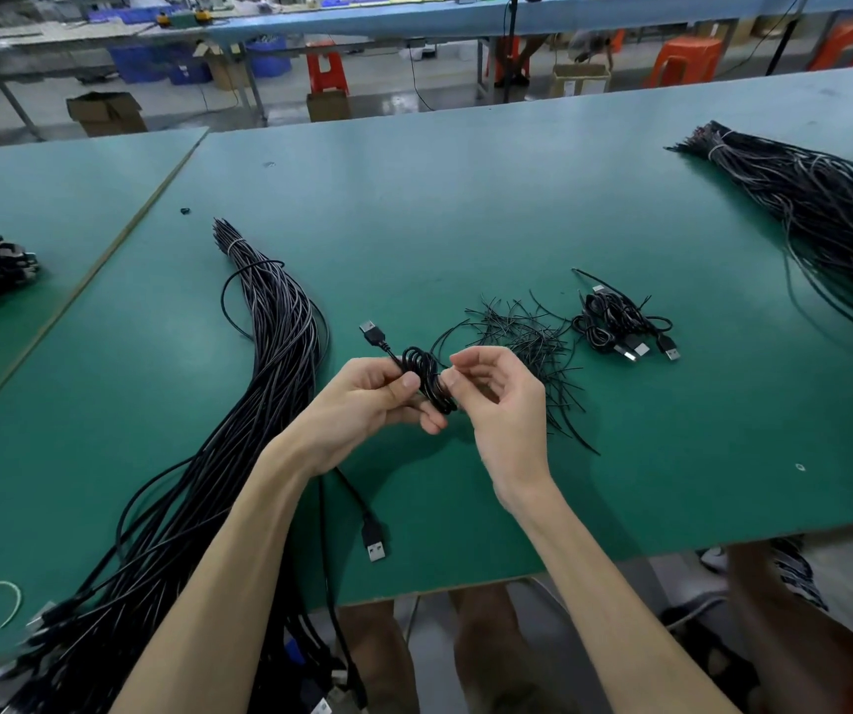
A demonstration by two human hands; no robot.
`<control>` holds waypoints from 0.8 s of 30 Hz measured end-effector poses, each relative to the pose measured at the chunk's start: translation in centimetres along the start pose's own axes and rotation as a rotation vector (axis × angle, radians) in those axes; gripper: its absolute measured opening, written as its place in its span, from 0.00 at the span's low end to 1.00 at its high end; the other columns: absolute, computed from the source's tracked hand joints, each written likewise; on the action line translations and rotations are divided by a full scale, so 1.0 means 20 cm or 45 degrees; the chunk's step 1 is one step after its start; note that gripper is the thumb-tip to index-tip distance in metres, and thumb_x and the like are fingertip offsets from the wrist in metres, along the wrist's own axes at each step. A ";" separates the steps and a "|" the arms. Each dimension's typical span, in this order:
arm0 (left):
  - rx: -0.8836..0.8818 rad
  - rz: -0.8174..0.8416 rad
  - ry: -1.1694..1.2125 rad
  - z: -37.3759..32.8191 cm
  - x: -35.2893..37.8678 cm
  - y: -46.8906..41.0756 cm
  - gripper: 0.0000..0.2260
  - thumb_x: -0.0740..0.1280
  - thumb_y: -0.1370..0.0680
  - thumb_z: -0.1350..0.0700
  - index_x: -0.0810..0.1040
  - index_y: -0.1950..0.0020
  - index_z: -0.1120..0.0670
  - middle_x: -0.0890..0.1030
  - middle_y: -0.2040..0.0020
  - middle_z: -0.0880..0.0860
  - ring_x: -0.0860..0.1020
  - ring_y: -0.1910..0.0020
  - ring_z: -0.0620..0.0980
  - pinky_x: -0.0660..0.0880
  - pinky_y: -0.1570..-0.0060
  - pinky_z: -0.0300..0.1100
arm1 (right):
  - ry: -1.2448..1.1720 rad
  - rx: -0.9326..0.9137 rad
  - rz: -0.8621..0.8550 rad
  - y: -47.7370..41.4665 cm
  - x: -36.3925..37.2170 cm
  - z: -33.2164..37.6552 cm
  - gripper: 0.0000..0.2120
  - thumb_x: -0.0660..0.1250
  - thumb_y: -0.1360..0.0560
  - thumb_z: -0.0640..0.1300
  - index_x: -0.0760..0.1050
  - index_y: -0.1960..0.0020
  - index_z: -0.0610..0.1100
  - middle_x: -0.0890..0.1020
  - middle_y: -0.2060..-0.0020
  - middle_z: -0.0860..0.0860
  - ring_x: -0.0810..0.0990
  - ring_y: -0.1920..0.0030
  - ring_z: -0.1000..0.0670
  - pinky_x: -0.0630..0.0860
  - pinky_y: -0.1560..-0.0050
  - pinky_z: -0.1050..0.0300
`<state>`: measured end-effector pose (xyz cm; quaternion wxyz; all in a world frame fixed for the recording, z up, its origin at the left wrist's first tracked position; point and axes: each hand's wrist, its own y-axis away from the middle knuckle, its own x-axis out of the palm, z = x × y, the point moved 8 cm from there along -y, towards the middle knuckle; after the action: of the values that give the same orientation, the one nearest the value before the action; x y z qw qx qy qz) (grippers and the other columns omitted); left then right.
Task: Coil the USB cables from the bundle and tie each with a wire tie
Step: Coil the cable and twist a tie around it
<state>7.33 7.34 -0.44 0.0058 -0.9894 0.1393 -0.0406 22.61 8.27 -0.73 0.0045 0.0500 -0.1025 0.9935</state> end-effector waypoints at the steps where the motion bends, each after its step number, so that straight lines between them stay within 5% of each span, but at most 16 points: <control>1: 0.009 -0.010 -0.007 0.00 -0.01 0.00 0.11 0.61 0.18 0.61 0.79 0.46 0.66 0.84 0.58 0.63 0.84 0.59 0.58 0.80 0.50 0.45 | -0.002 0.003 0.008 0.00 0.00 0.00 0.06 0.75 0.24 0.36 0.81 0.51 0.46 0.86 0.57 0.53 0.84 0.52 0.52 0.80 0.46 0.55; 5: 0.071 -0.048 -0.095 -0.01 -0.03 0.00 0.10 0.65 0.20 0.61 0.81 0.49 0.67 0.84 0.59 0.65 0.83 0.62 0.59 0.81 0.53 0.46 | 0.145 -0.016 0.023 0.00 0.01 0.00 0.10 0.75 0.24 0.38 0.83 0.55 0.53 0.83 0.55 0.59 0.81 0.47 0.48 0.78 0.45 0.50; 7: 0.079 -0.076 -0.119 0.00 -0.04 -0.01 0.08 0.65 0.20 0.63 0.82 0.50 0.67 0.84 0.59 0.65 0.83 0.63 0.58 0.81 0.55 0.45 | 0.246 -0.057 0.001 -0.01 0.00 0.01 0.10 0.75 0.24 0.39 0.84 0.55 0.54 0.80 0.56 0.62 0.79 0.46 0.48 0.75 0.47 0.55; 11: 0.063 -0.187 -0.171 0.01 -0.08 -0.02 0.08 0.64 0.19 0.68 0.83 0.52 0.66 0.85 0.61 0.63 0.84 0.64 0.57 0.82 0.57 0.45 | 0.384 -0.151 -0.002 0.00 0.02 0.04 0.04 0.74 0.23 0.39 0.84 0.53 0.48 0.81 0.56 0.58 0.80 0.51 0.53 0.70 0.52 0.68; 17: 0.084 -0.284 -0.211 0.01 -0.10 -0.03 0.08 0.64 0.19 0.70 0.83 0.49 0.64 0.86 0.62 0.58 0.85 0.65 0.55 0.84 0.59 0.44 | 0.504 -0.136 0.029 0.01 0.05 0.03 0.03 0.73 0.22 0.39 0.85 0.51 0.45 0.85 0.57 0.54 0.83 0.54 0.55 0.79 0.50 0.58; 22: 0.113 -0.354 -0.227 0.00 -0.13 -0.02 0.08 0.65 0.19 0.68 0.83 0.43 0.64 0.86 0.61 0.59 0.85 0.65 0.54 0.83 0.58 0.43 | 0.444 -0.117 0.069 0.02 0.07 0.03 0.08 0.68 0.18 0.44 0.85 0.51 0.45 0.84 0.61 0.55 0.80 0.61 0.59 0.72 0.59 0.68; 24: 0.116 -0.355 -0.225 0.00 -0.12 -0.02 0.08 0.66 0.19 0.67 0.83 0.44 0.64 0.86 0.58 0.62 0.85 0.64 0.54 0.83 0.58 0.42 | 0.419 -0.103 0.100 0.02 0.08 0.03 0.06 0.70 0.19 0.46 0.85 0.51 0.46 0.85 0.58 0.54 0.82 0.58 0.58 0.75 0.55 0.66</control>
<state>5.07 8.44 -0.65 0.0572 -0.9976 -0.0025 0.0398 21.15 7.82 0.00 -0.0158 -0.1178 -0.1422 0.9827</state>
